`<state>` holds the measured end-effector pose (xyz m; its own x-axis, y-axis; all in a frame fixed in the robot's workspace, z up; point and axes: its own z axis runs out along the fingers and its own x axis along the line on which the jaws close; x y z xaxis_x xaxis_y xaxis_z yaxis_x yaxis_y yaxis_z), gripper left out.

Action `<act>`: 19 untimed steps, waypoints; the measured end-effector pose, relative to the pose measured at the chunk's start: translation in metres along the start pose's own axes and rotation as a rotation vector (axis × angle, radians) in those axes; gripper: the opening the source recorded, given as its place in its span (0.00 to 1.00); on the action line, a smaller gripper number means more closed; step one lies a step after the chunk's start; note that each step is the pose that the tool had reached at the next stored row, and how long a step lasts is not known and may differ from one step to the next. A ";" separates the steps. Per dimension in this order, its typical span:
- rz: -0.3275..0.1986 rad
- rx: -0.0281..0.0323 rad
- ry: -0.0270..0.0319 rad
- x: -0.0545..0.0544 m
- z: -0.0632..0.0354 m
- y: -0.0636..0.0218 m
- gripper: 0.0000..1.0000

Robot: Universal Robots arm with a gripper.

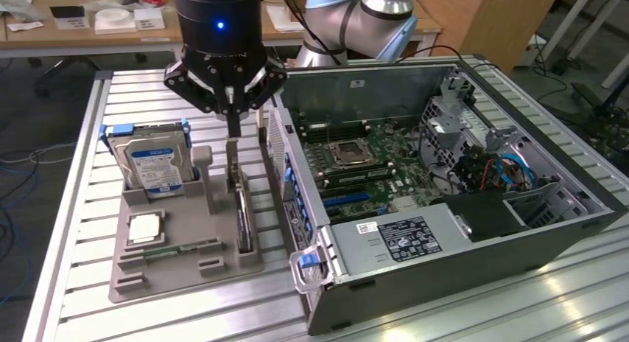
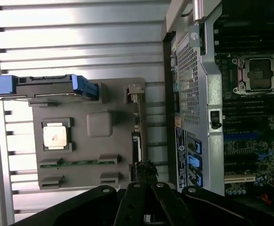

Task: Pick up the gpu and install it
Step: 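Reach for the gpu, then pick up the gpu and move the gpu toward the slot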

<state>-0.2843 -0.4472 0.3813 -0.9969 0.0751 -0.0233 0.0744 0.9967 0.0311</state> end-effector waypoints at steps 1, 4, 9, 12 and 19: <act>0.000 0.0003 0.0000 0.001 0.0003 -0.0003 0.11; 0.000 0.0005 0.0000 0.005 0.0006 -0.0029 0.11; 0.000 0.0010 0.0000 0.006 0.0006 -0.0101 0.11; 0.000 0.0015 -0.0001 0.006 0.0006 -0.0114 0.11; 0.000 0.0015 -0.0001 0.006 0.0006 -0.0114 0.11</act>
<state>-0.2908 -0.4581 0.3802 -0.9969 0.0750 -0.0234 0.0743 0.9968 0.0295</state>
